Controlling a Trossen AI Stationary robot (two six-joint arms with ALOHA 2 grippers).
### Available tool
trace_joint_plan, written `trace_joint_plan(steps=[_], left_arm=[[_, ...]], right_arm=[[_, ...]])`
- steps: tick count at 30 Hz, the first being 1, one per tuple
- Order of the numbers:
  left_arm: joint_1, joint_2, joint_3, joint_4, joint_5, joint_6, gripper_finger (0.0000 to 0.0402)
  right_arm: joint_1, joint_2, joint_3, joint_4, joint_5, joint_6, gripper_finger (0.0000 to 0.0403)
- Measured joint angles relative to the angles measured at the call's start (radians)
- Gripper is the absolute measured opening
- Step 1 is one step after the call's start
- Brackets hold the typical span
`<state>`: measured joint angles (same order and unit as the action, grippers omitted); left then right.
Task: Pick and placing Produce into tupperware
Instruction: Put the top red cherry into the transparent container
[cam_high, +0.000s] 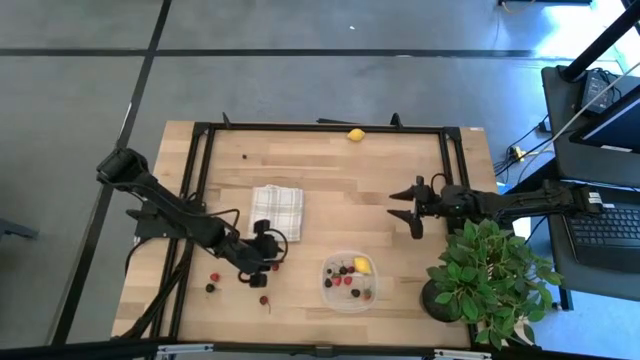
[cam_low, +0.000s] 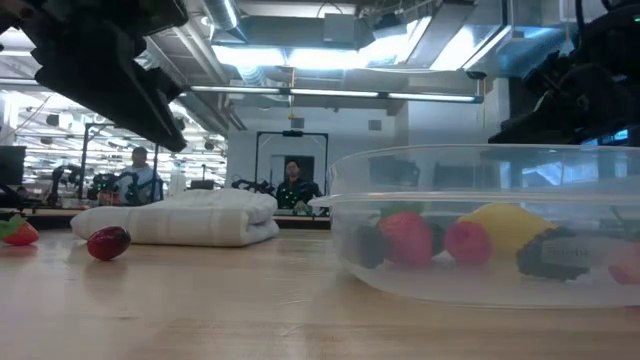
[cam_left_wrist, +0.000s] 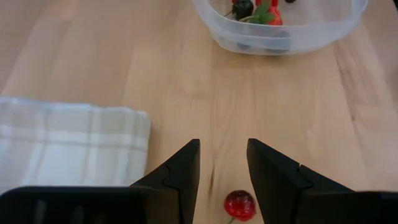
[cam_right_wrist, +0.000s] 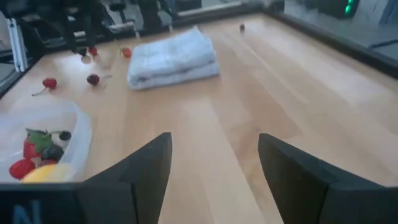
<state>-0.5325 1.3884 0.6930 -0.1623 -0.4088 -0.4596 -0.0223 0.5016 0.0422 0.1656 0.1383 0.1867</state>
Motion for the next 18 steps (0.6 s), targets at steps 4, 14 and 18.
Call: trace_joint_plan(steps=[4,14,18], left_arm=[[0.000,0.000,0.000,-0.007,0.026,-0.023,0.0126],[-0.009,0.000,0.000,-0.009,0.054,-0.136,0.0126],[-0.012,0.000,0.000,-0.015,0.060,-0.136,0.0126]], right_arm=[[0.000,0.000,0.000,-0.026,0.000,-0.008,0.0241],[0.000,0.000,0.000,-0.028,0.000,-0.013,0.0241],[0.000,0.000,0.000,-0.028,0.001,-0.051,0.0241]])
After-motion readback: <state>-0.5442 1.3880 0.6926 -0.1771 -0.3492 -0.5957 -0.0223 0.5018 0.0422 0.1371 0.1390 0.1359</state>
